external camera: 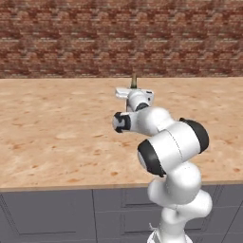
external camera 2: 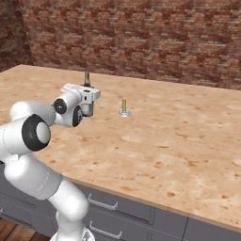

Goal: Open the cabinet directly in front. Then move the wine and the mug to the dining counter with the candle on it.

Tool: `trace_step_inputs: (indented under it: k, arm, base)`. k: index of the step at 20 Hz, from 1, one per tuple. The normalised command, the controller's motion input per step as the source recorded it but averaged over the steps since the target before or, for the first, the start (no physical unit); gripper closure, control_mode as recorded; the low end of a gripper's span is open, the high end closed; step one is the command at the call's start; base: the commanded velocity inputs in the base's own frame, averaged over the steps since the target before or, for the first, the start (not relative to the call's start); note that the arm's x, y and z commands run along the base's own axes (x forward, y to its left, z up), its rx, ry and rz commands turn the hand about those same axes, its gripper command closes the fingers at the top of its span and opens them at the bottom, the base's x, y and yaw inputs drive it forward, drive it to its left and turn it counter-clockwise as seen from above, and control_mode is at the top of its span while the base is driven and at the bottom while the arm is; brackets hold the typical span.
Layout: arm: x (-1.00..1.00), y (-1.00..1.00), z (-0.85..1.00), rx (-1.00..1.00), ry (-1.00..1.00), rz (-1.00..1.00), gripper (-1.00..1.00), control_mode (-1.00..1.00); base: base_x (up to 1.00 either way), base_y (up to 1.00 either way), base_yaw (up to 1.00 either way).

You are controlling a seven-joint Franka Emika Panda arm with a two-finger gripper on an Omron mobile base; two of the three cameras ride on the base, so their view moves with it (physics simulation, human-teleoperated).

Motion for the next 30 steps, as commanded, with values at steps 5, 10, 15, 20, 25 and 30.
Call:
trace_step_inputs:
  k: [5,10,15,20,25,30]
  arm:
    - [0.26,-0.07,-0.56,-0.07,0.00,0.00,1.00,-1.00]
    - [0.00,0.00,-0.36,-0.04,0.00,0.04,1.00,-1.00]
    - [0.00,0.00,0.00,0.00,-0.02,0.00,1.00,-1.00]
    - [-0.05,0.00,-0.43,-0.06,-0.06,0.00,1.00,-1.00]
    - [-0.01,0.00,-0.42,-0.09,-0.18,0.01,1.00,-1.00]
    - [-0.45,-0.32,-0.63,-0.02,-0.30,0.01,1.00,-1.00]
  base:
    - [0.00,0.00,0.00]
    - [0.00,0.00,0.00]
    - [0.00,0.00,0.00]
    - [0.00,0.00,0.00]
    - [0.00,0.00,0.00]
    - [0.00,0.00,0.00]
